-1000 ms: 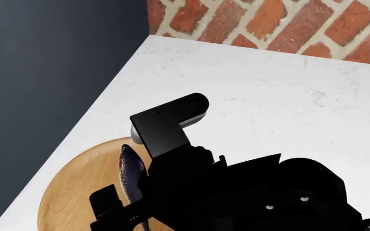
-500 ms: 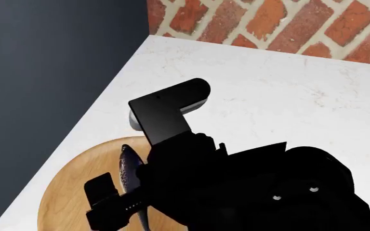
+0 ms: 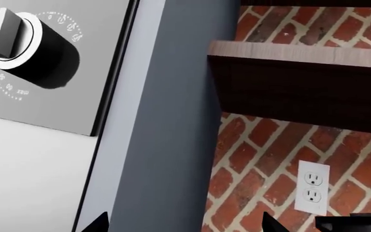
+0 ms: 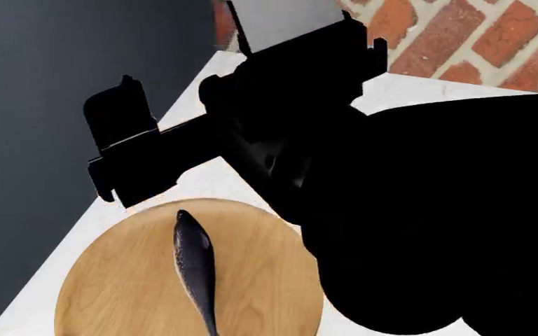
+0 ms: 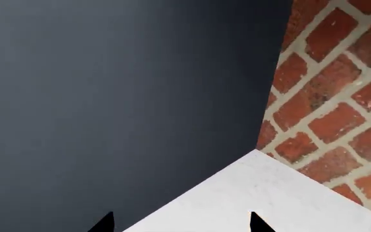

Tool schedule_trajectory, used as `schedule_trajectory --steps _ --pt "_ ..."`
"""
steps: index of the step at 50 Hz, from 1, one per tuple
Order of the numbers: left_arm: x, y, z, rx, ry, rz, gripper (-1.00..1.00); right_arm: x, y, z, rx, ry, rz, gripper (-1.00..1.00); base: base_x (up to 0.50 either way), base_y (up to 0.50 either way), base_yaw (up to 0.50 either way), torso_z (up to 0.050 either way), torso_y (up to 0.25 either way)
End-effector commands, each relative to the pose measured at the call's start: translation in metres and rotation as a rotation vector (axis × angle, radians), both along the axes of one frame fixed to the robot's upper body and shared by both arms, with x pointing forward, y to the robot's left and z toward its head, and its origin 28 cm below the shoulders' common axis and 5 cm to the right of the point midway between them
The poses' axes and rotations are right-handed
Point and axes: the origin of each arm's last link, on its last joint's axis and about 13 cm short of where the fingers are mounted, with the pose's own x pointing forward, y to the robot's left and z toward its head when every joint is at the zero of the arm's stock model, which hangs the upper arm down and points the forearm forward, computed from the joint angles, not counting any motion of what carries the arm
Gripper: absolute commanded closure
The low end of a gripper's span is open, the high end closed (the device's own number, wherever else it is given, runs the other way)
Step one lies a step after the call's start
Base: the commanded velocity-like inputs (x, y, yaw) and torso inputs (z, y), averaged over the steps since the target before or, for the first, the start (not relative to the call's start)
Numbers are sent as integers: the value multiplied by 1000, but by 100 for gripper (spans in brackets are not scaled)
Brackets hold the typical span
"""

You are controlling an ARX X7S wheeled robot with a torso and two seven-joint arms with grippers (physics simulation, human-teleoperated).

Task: Pick the fish from the oven and place it on the plate on the counter.

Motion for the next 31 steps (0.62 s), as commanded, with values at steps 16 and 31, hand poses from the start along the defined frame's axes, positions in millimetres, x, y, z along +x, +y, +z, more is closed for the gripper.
schedule_trajectory --steps 16,31 --pt "2 2 10 18 -25 1 -100 -90 -31 -26 7 -523 -309 -100 0 0 0 0 0" --pt "1 0 2 31 1 7 -100 -102 -35 -128 108 -688 -414 -100 0 0 0 0 0"
